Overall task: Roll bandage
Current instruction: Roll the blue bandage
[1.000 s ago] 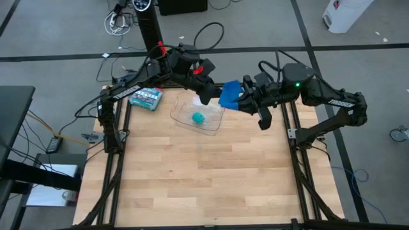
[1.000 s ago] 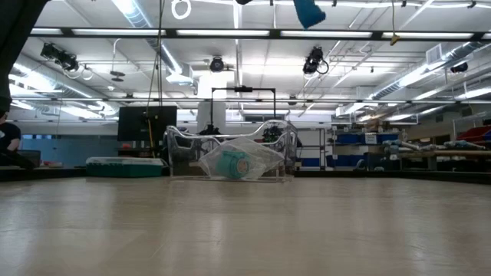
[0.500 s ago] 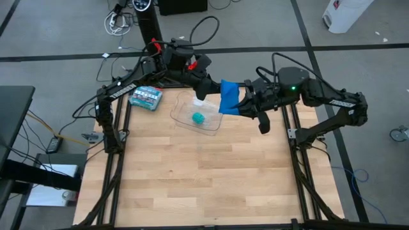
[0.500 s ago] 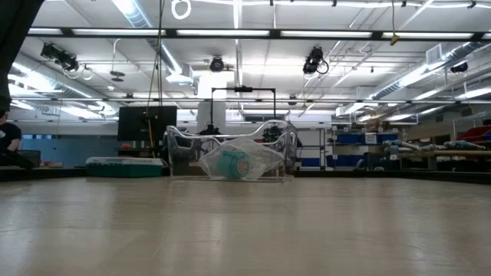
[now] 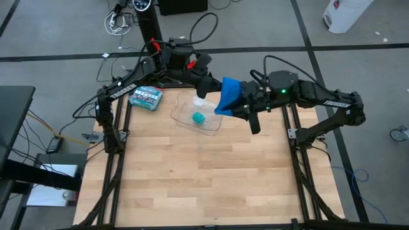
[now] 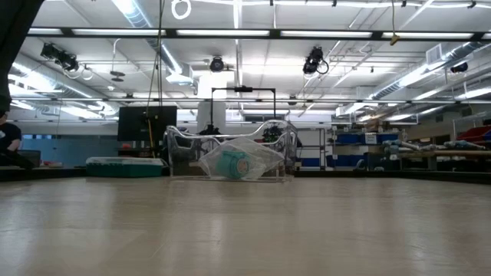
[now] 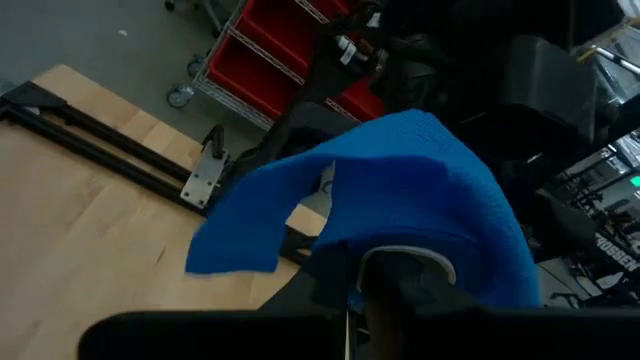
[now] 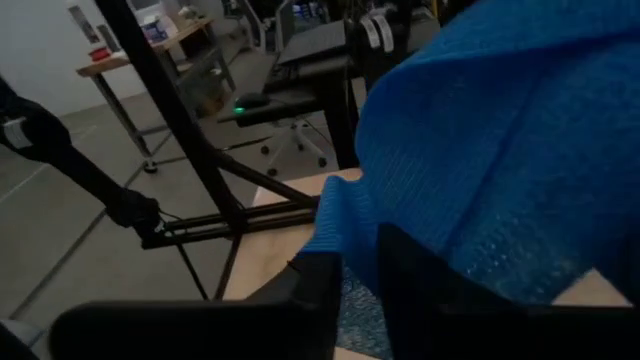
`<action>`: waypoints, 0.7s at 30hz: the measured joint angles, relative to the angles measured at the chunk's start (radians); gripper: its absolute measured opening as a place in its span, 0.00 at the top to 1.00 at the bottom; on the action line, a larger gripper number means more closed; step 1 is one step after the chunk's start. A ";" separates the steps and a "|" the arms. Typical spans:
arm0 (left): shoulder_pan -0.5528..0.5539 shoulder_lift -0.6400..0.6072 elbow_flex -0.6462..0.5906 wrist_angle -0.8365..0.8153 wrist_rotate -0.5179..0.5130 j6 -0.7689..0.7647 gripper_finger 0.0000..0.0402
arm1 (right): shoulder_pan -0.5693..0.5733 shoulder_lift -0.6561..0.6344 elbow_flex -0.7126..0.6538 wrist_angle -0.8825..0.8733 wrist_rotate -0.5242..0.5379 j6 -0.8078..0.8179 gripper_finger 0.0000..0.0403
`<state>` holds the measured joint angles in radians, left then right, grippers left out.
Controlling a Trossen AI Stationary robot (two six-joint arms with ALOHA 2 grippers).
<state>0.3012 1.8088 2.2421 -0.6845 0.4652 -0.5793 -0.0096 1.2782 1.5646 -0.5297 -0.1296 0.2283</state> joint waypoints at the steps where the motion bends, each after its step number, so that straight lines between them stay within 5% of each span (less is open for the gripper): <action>1: 0.000 0.000 0.000 -0.002 0.000 0.000 0.94 | -0.002 0.004 -0.001 0.000 -0.001 0.005 0.79; 12: 0.010 0.000 0.000 -0.022 0.016 0.029 0.94 | -0.005 -0.021 0.006 -0.017 -0.014 0.041 0.49; 21: 0.047 -0.005 0.000 -0.017 0.038 0.026 0.94 | 0.087 -0.076 0.006 -0.055 0.306 -0.200 0.50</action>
<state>0.3481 1.8034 2.2417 -0.7018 0.5028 -0.5533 0.0773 1.2022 1.5711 -0.5847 0.1761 0.0279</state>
